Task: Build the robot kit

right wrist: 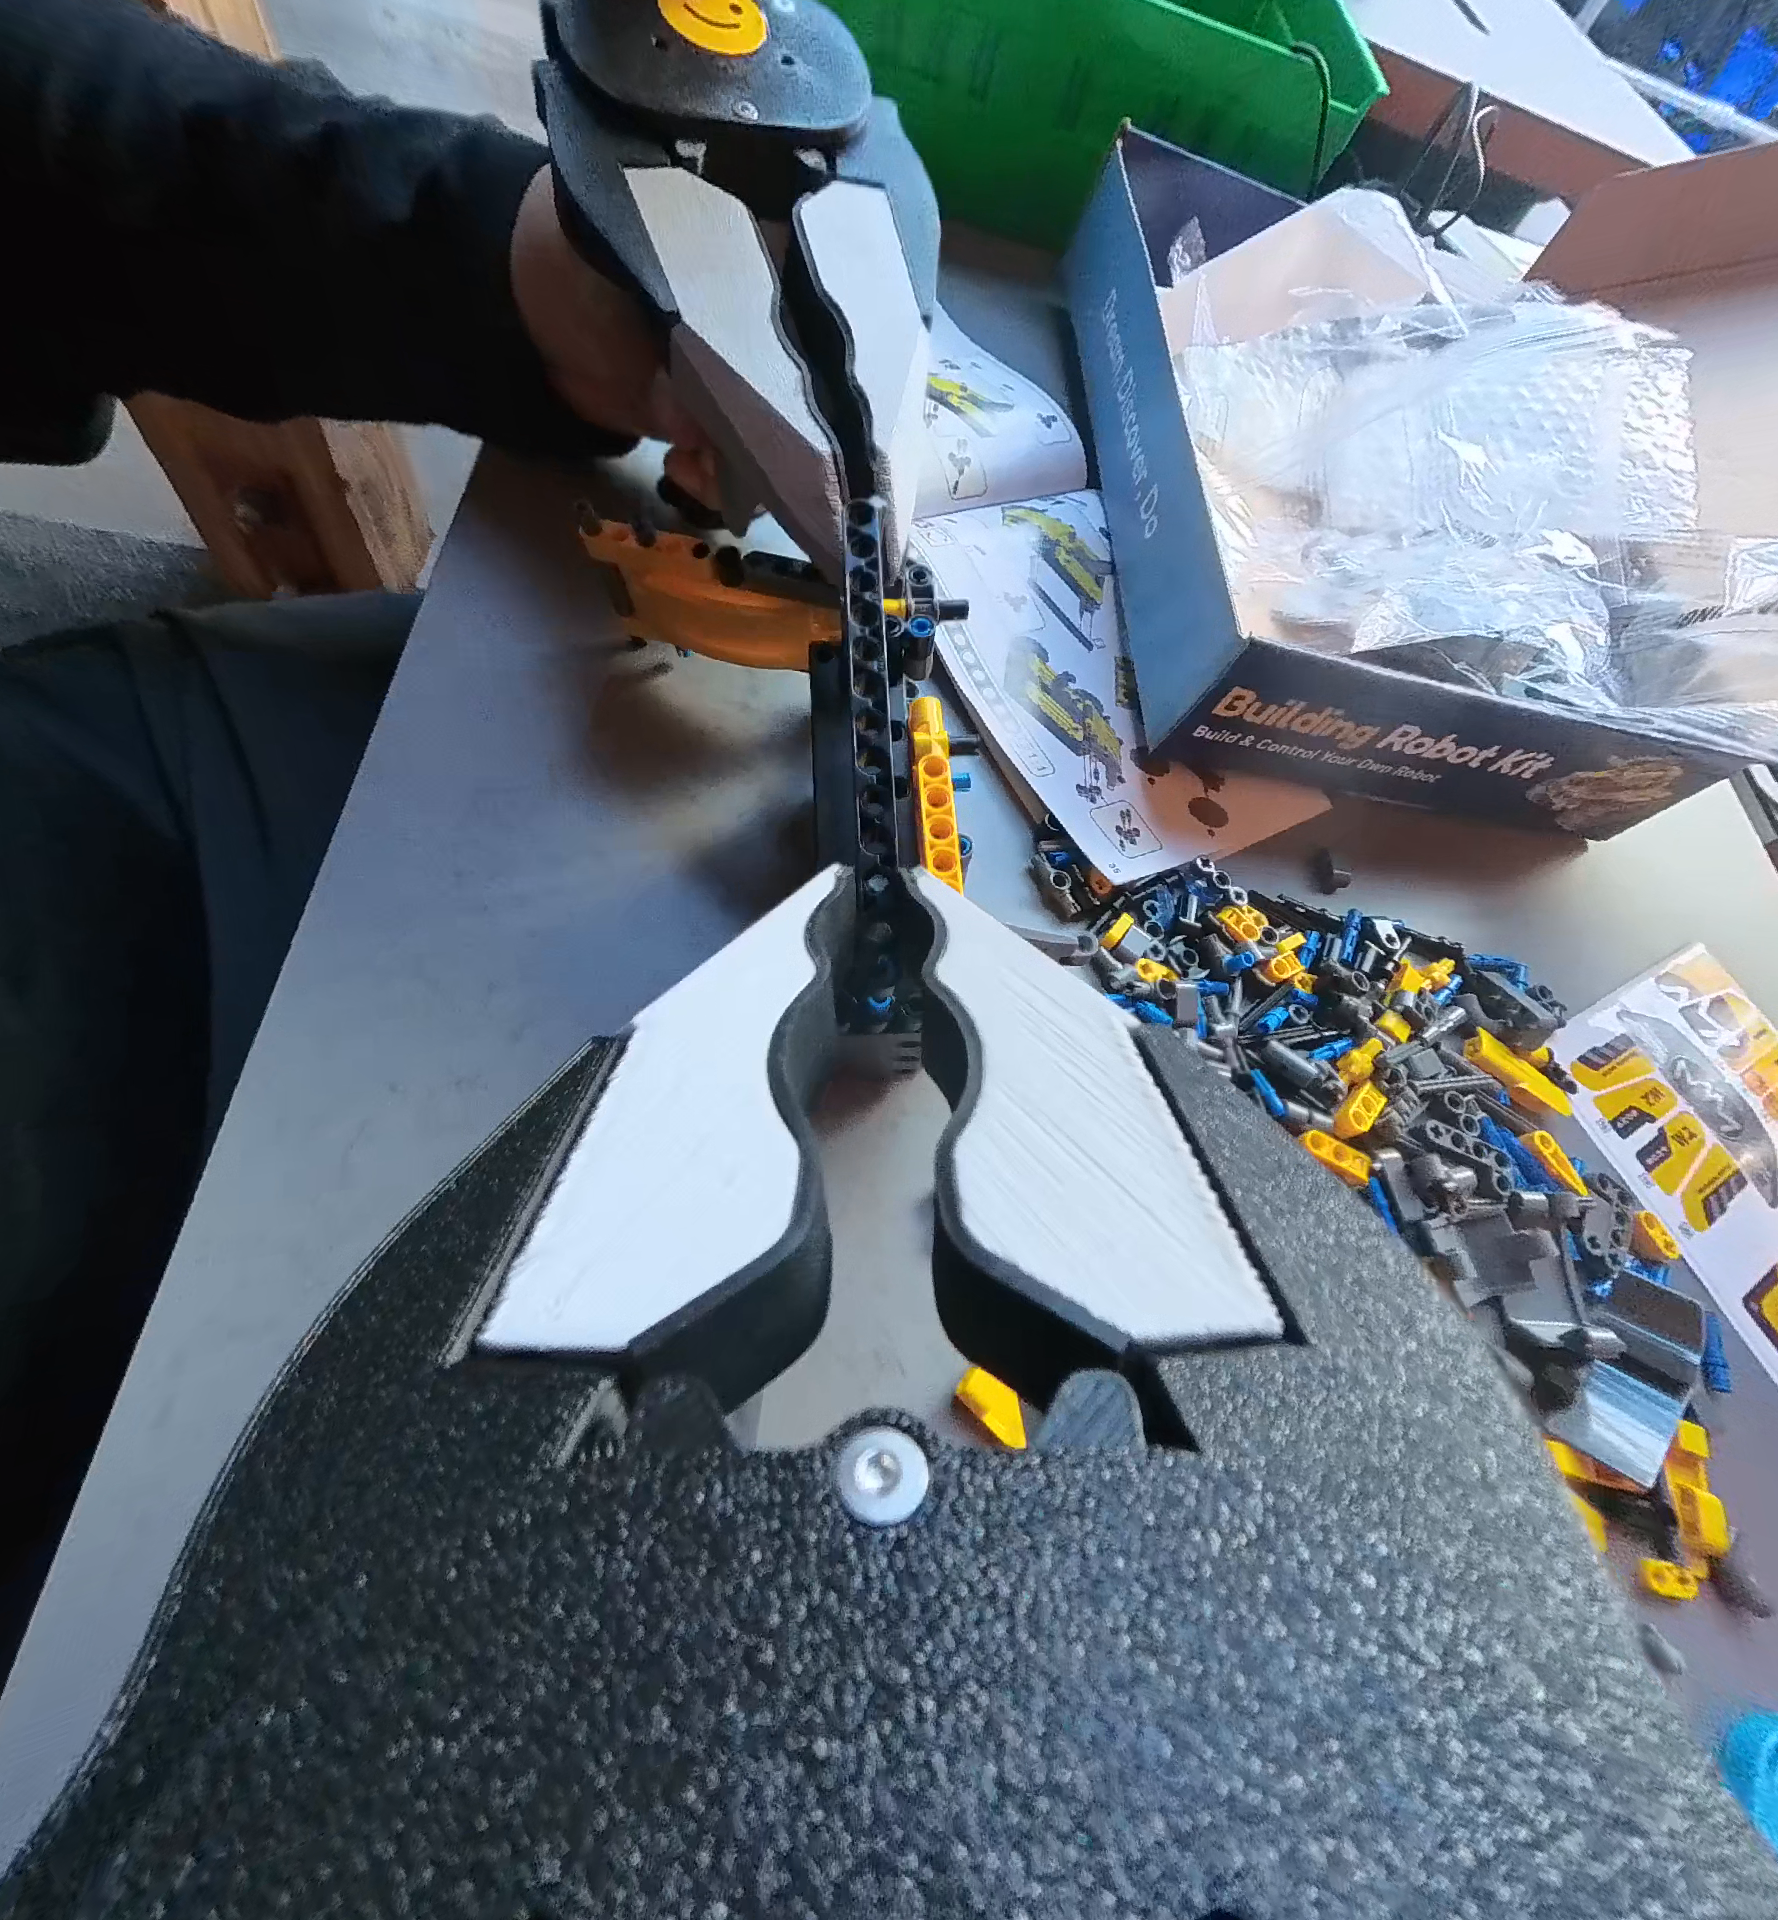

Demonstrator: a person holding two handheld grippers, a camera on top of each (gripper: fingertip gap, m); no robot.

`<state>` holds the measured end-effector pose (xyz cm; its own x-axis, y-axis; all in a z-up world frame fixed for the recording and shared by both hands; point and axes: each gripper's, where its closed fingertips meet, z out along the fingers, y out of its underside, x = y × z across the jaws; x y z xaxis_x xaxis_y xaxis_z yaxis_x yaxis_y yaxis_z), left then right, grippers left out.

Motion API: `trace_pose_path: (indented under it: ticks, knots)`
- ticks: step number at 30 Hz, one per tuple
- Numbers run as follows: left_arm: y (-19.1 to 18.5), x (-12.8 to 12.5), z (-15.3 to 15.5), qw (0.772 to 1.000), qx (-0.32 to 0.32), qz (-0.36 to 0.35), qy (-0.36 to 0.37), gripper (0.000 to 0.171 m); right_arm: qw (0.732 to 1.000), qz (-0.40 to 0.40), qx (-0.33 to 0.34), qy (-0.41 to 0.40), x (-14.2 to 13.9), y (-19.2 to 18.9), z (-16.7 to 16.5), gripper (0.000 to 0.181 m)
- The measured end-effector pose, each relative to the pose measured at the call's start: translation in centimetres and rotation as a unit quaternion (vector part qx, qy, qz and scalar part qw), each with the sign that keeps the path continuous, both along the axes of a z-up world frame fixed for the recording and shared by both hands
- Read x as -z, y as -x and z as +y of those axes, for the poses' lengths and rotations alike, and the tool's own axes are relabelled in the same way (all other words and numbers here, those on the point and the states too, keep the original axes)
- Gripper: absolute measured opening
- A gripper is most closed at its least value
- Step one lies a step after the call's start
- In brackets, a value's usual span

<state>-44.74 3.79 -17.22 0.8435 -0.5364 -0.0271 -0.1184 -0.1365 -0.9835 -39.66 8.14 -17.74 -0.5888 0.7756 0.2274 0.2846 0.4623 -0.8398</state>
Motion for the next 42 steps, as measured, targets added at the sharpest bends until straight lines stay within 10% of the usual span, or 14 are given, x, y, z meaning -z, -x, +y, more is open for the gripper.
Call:
trace_pose_path:
  ticks: [42]
  knots:
    - [2.1,-1.5,-0.5,0.999,-0.029,0.009,0.028,0.001,0.996,0.055,-0.001,0.067,0.2,0.0,0.1,0.008]
